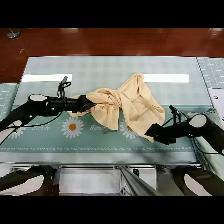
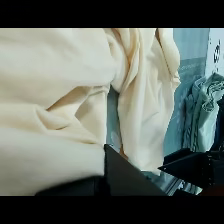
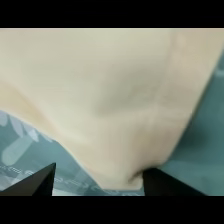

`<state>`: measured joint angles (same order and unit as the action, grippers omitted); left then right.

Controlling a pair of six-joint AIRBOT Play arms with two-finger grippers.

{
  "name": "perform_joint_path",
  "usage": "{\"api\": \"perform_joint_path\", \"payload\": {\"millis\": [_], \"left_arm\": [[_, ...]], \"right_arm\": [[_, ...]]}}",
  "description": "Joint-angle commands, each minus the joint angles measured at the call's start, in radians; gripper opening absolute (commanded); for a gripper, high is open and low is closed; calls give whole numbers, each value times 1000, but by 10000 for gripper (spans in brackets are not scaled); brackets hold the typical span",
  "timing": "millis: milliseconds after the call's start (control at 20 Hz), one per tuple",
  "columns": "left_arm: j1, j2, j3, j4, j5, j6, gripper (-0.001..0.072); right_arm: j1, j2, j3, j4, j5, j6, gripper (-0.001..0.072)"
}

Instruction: Fold the shirts.

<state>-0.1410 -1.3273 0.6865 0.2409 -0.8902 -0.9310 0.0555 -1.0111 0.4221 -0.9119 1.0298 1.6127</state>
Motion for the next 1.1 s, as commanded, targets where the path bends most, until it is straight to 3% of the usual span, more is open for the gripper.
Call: {"api": "perform_joint_path", "payload": {"millis": [0, 100, 200, 300, 500, 750, 900, 1050], "left_arm": [[-1, 0, 5, -2, -10, 4, 28], [0, 0, 7, -2, -12, 4, 28], [27, 3, 35, -2, -46, 4, 28], [104, 11, 136, -3, -161, 3, 27], [250, 72, 496, -6, -246, -70, 26], [407, 159, 970, 12, -315, -150, 26], [532, 247, 1148, 164, -381, -225, 26], [628, 389, 1170, 380, -401, -280, 27]], "right_arm": [[38, -116, 67, 77, -58, -62, 461], [60, -172, 129, 77, -39, -120, 27], [58, -185, 236, 43, 33, -143, 24], [34, -177, 436, -64, 134, -110, 24], [-47, -170, 1032, -174, 241, -40, 24], [-87, -153, 1694, -223, 338, -35, 24], [-87, -9, 1717, -269, 339, -36, 24], [-87, 161, 1641, -367, 392, -35, 25]]}}
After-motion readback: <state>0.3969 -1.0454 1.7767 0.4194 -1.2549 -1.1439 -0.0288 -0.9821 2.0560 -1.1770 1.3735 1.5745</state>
